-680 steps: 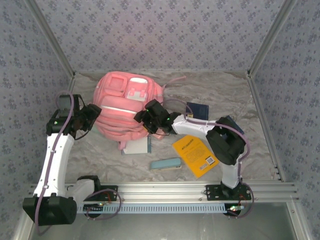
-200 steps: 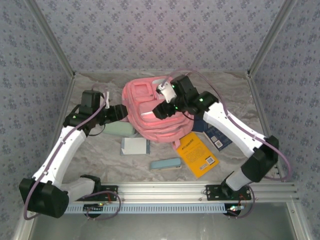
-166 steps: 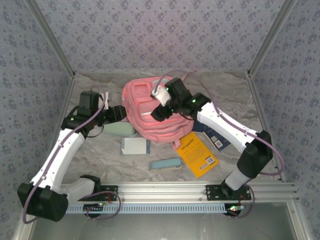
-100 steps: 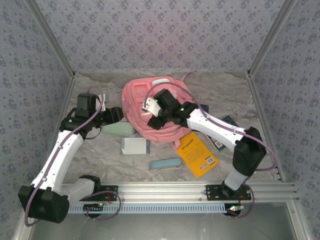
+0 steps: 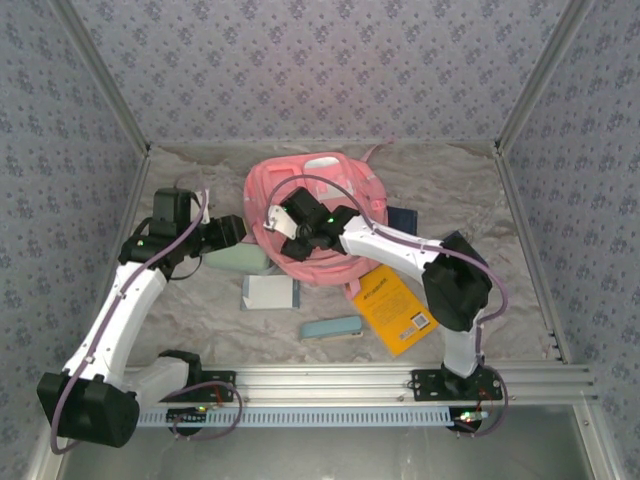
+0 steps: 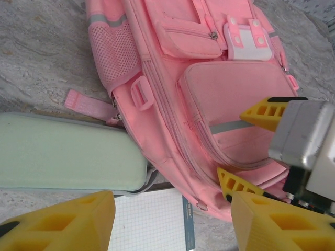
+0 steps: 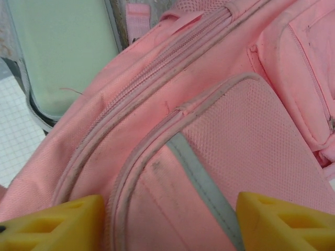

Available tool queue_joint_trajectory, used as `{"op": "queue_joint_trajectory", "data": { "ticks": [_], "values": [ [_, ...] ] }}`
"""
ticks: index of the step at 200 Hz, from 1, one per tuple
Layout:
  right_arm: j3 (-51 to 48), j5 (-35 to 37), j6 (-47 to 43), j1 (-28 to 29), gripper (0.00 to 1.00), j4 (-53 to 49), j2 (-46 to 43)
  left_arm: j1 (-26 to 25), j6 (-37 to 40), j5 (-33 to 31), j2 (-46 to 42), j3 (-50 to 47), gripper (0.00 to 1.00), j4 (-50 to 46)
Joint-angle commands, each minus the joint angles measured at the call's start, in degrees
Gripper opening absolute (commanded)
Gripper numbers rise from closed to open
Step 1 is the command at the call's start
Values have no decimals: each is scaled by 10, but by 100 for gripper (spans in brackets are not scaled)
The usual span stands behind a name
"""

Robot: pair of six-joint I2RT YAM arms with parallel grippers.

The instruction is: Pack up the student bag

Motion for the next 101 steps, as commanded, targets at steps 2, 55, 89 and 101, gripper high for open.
{"op": "queue_joint_trajectory", "data": {
  "ticks": [2,55,89,101],
  "values": [
    [7,49,-30,-4,58,7,23,3,6,12,-9,-3,60,9],
    [-10,1,-46,-29,0,34,-31,2,13,20,8,-7,60,24],
    [-9,-112,-31,-80,0,23,-88,-9,12,30,43,-8,59,53],
    [-12,-152,-30,-98,0,15,-102,-16,12,26,56,-1,59,57]
  ]
}}
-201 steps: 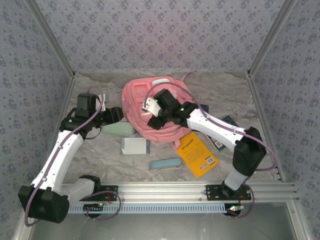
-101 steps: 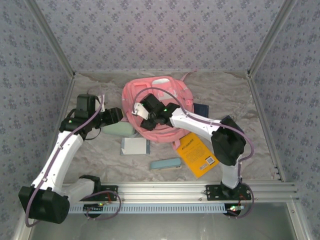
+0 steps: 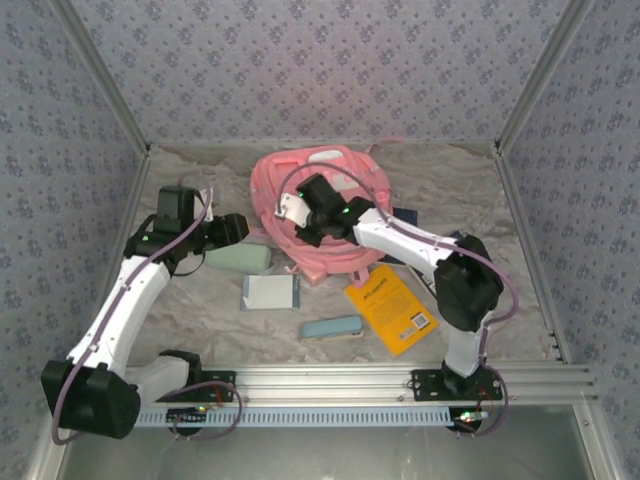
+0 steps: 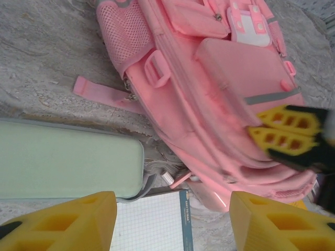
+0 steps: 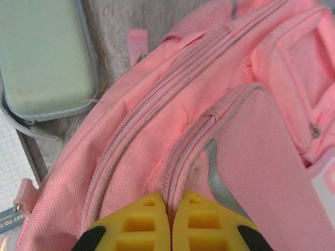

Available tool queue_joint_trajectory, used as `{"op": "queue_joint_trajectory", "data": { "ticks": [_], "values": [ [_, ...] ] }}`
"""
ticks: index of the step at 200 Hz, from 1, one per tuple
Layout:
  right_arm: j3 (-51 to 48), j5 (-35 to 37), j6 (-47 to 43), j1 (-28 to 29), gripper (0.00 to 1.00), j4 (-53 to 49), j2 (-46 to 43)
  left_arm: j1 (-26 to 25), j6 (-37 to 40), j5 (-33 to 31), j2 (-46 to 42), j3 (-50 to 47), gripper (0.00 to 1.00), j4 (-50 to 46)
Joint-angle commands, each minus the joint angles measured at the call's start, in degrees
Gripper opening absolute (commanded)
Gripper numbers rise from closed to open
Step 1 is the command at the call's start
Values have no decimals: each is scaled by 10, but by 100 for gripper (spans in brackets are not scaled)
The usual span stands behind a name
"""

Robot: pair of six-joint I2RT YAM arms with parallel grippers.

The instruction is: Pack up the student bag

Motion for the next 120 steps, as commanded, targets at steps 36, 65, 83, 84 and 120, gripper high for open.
{"op": "queue_joint_trajectory", "data": {
  "ticks": [36,65,83,84,120],
  "values": [
    [-28,-226,68,-116,0,7,-112,-32,36,19,58,13,56,59],
    [-64,-284,111,-160,0,50,-144,-59,126,64,99,8,59,116],
    [-76,-308,128,-178,0,67,-154,-72,177,61,136,28,60,109],
    [-77,-309,129,-179,0,67,-154,-73,178,61,138,31,60,107],
    [-94,-358,171,-210,0,112,-167,-73,256,103,221,72,56,92]
  ]
}}
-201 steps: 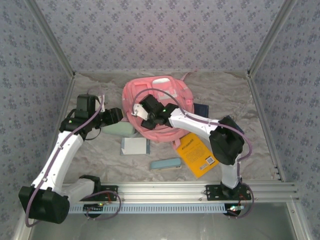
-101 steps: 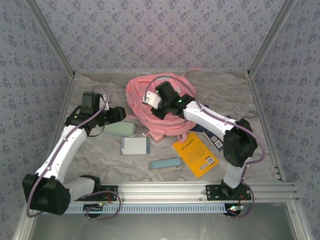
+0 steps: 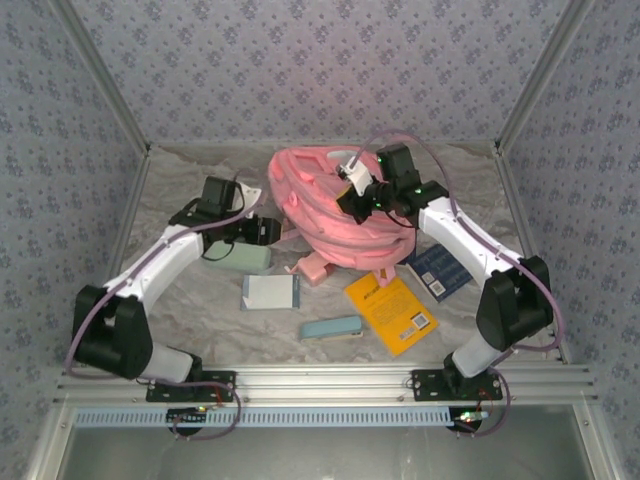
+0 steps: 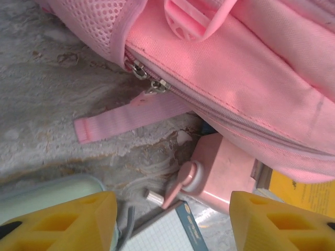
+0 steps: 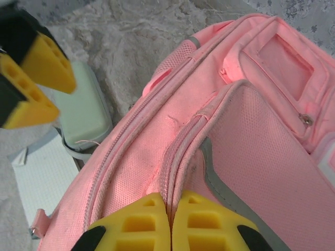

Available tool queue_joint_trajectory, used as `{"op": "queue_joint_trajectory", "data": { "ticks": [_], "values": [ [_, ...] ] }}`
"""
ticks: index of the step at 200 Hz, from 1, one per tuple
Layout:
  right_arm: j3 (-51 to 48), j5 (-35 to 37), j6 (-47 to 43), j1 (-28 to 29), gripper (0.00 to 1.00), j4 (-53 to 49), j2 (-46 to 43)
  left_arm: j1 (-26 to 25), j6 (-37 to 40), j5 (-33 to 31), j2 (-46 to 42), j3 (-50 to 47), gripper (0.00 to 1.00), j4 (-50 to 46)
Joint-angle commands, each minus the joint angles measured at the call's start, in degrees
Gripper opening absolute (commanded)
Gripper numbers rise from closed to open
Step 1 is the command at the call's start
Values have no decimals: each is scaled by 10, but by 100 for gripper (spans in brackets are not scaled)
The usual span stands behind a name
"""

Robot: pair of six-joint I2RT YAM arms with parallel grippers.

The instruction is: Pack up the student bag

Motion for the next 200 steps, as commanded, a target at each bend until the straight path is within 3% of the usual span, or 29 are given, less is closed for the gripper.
{"op": "queue_joint_trajectory", "data": {
  "ticks": [1,71,96,144,200],
  "values": [
    [-1,-69,54,-18,0,75,-35,1,92,47,34,32,56,7],
    [-33,-88,11,-25,0,103,-59,6,255,55,16,-93,63,239],
    [-66,-91,-8,-25,0,141,-76,27,297,92,13,-134,61,298],
    [-161,-88,-18,-38,0,260,-108,19,359,100,37,-143,59,325],
    [-177,-102,-8,-41,0,279,-108,-16,425,89,67,-113,58,270]
  ]
}}
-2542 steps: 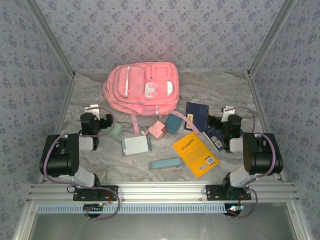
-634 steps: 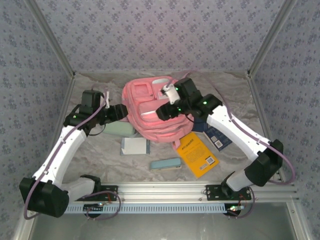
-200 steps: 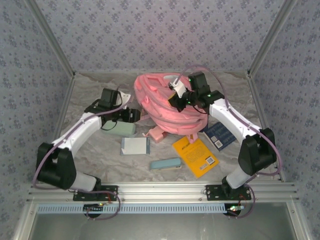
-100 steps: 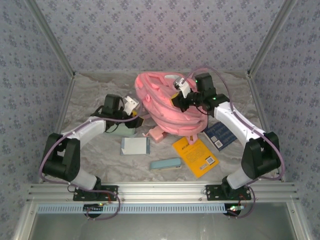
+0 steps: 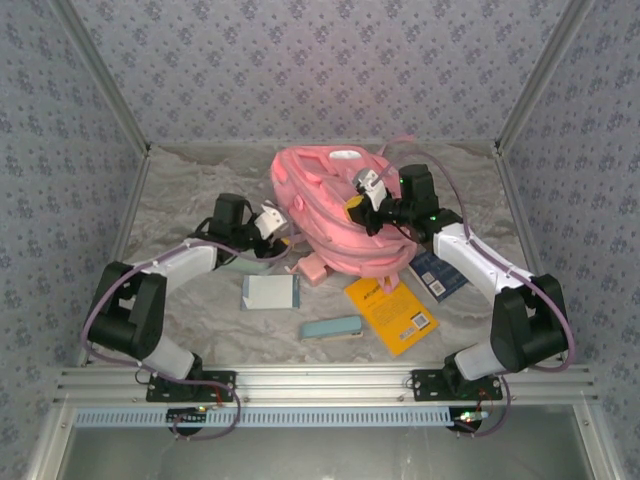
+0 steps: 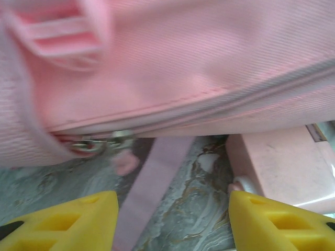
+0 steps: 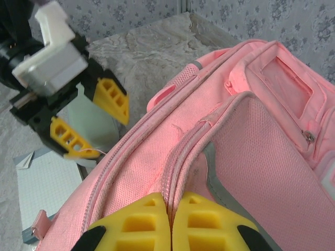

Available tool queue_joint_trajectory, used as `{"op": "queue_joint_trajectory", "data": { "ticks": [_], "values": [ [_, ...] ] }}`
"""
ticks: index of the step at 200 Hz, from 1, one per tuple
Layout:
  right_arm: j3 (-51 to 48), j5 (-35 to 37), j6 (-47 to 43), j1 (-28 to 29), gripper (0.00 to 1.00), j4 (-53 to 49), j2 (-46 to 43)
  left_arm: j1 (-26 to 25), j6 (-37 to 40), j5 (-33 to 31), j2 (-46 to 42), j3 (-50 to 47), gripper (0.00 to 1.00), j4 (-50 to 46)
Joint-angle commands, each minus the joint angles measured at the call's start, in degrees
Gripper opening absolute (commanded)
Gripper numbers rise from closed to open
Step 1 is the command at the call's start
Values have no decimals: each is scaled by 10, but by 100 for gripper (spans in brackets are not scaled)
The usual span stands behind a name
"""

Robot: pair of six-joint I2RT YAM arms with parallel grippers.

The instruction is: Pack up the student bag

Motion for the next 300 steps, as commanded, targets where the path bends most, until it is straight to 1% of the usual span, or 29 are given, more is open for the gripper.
{"op": "queue_joint_trajectory", "data": {
  "ticks": [1,30,77,102,127,136,150,165,186,198,245,300],
  "values": [
    [0,-30,1,-5,0,78,-28,-1,47,13,15,27,58,-22],
    [-5,-29,4,-4,0,85,-30,-5,68,-2,36,45,58,-37],
    [-15,-28,2,0,0,86,-37,-13,67,-47,83,93,59,-43],
    [-16,-27,1,5,0,87,-37,-19,70,-61,105,115,57,-48],
    [-14,-27,1,6,0,84,-32,-22,70,-68,115,128,51,-50],
    [-13,-24,2,6,0,83,-30,-23,71,-67,116,130,45,-52],
    [-11,-21,2,7,0,82,-27,-25,75,-72,118,136,30,-63],
    [-8,-16,5,8,0,83,-24,-26,76,-84,118,133,18,-64],
    [-3,-11,5,9,0,78,-19,-27,75,-94,114,124,5,-59],
    [-2,-7,5,10,0,77,-17,-27,74,-91,111,120,0,-60],
    [1,23,11,15,0,78,-9,-37,74,-96,82,97,0,-64],
    [13,92,19,39,0,74,17,-69,79,-109,37,81,0,-102]
  ]
}}
